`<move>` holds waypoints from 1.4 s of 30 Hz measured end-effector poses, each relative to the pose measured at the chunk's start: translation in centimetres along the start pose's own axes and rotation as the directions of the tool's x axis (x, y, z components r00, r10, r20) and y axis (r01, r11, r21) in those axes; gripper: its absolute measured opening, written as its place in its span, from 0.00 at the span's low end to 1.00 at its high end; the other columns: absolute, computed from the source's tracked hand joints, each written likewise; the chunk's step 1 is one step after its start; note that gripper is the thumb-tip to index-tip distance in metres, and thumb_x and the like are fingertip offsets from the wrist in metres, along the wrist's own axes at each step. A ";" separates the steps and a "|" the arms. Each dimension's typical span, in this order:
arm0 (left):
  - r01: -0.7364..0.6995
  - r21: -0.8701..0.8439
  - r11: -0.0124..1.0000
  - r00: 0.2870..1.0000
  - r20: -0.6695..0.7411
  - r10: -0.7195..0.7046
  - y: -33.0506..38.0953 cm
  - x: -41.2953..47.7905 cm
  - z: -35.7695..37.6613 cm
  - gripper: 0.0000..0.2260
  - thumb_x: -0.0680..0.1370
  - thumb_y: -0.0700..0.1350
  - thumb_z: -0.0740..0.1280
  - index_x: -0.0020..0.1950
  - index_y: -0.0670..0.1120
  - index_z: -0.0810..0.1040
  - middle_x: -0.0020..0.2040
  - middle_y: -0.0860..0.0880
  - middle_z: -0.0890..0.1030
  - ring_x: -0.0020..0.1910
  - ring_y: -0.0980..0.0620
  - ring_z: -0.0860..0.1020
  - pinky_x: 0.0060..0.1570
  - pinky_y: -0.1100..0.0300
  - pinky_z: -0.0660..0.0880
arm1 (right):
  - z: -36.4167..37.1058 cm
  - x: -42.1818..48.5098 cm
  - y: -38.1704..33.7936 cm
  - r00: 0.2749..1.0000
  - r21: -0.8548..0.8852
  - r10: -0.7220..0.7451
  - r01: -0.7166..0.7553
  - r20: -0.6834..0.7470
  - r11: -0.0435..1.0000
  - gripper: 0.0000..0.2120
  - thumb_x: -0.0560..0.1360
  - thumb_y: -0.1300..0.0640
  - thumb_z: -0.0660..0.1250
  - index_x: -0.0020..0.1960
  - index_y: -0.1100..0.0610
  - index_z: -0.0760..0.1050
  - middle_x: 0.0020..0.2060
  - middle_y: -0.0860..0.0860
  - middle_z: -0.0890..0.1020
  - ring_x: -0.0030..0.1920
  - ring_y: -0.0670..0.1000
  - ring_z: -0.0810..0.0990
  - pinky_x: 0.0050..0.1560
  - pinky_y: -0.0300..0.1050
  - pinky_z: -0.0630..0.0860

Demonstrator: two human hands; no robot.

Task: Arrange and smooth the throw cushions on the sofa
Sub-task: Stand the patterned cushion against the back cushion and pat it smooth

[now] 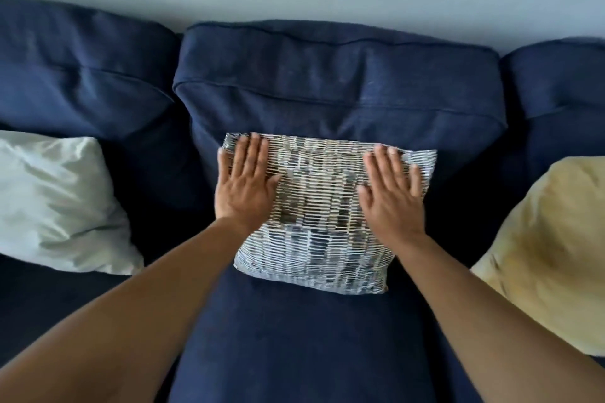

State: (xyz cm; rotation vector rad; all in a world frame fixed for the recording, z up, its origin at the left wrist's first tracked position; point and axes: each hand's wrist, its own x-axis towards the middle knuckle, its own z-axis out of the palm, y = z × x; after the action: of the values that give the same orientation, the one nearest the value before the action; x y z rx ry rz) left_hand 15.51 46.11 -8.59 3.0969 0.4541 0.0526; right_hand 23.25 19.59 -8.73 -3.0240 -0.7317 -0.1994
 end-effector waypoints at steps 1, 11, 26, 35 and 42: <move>0.027 0.020 0.999 1.000 0.000 -0.027 -1.0 0.0 -0.2 0.30 0.83 0.60 0.39 0.82 0.47 0.39 0.83 0.49 0.41 0.81 0.48 0.37 0.78 0.40 0.38 | -0.1 -0.3 1.7 0.999 -0.016 0.046 -0.047 -0.009 0.999 0.29 0.82 0.44 0.45 0.81 0.51 0.46 0.81 0.49 0.48 0.80 0.50 0.44 0.77 0.59 0.41; -0.291 -0.015 0.957 0.953 -0.096 0.288 4.1 -2.5 -1.2 0.39 0.80 0.68 0.46 0.82 0.45 0.41 0.82 0.45 0.41 0.81 0.43 0.40 0.78 0.41 0.37 | -2.0 -2.5 -3.7 0.991 0.130 -0.102 0.114 -0.091 0.985 0.35 0.82 0.39 0.51 0.81 0.54 0.44 0.81 0.54 0.45 0.80 0.53 0.44 0.77 0.62 0.43; -0.282 0.171 0.944 0.958 0.106 0.267 1.2 -3.8 -1.6 0.64 0.63 0.81 0.56 0.78 0.42 0.27 0.79 0.42 0.30 0.79 0.39 0.32 0.77 0.37 0.37 | -3.3 -4.2 -2.2 0.981 0.062 -0.131 0.124 0.142 0.990 0.57 0.70 0.22 0.55 0.80 0.57 0.34 0.79 0.54 0.35 0.79 0.53 0.34 0.75 0.58 0.31; -0.211 0.345 0.915 0.964 0.230 0.135 -1.9 -3.8 -1.5 0.64 0.67 0.74 0.66 0.75 0.42 0.23 0.77 0.40 0.27 0.78 0.38 0.32 0.76 0.34 0.40 | -2.5 -3.6 0.0 0.961 -0.139 -0.100 0.139 0.256 0.981 0.63 0.68 0.30 0.68 0.77 0.58 0.27 0.77 0.55 0.28 0.77 0.55 0.28 0.75 0.61 0.31; -0.201 0.308 0.930 0.969 0.204 0.142 -0.7 -4.5 -2.8 0.65 0.66 0.76 0.63 0.75 0.39 0.23 0.76 0.40 0.25 0.78 0.37 0.31 0.76 0.34 0.40 | -4.1 -4.6 -0.3 0.967 -0.066 -0.040 0.059 0.251 0.996 0.66 0.65 0.25 0.65 0.76 0.61 0.27 0.76 0.57 0.28 0.76 0.56 0.27 0.76 0.62 0.34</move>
State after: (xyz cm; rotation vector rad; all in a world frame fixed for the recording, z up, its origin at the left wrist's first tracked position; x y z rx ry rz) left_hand 10.90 45.50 -5.93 3.4138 0.1999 -0.3317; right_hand 18.57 17.52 -5.29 -3.1383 -0.8333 0.1613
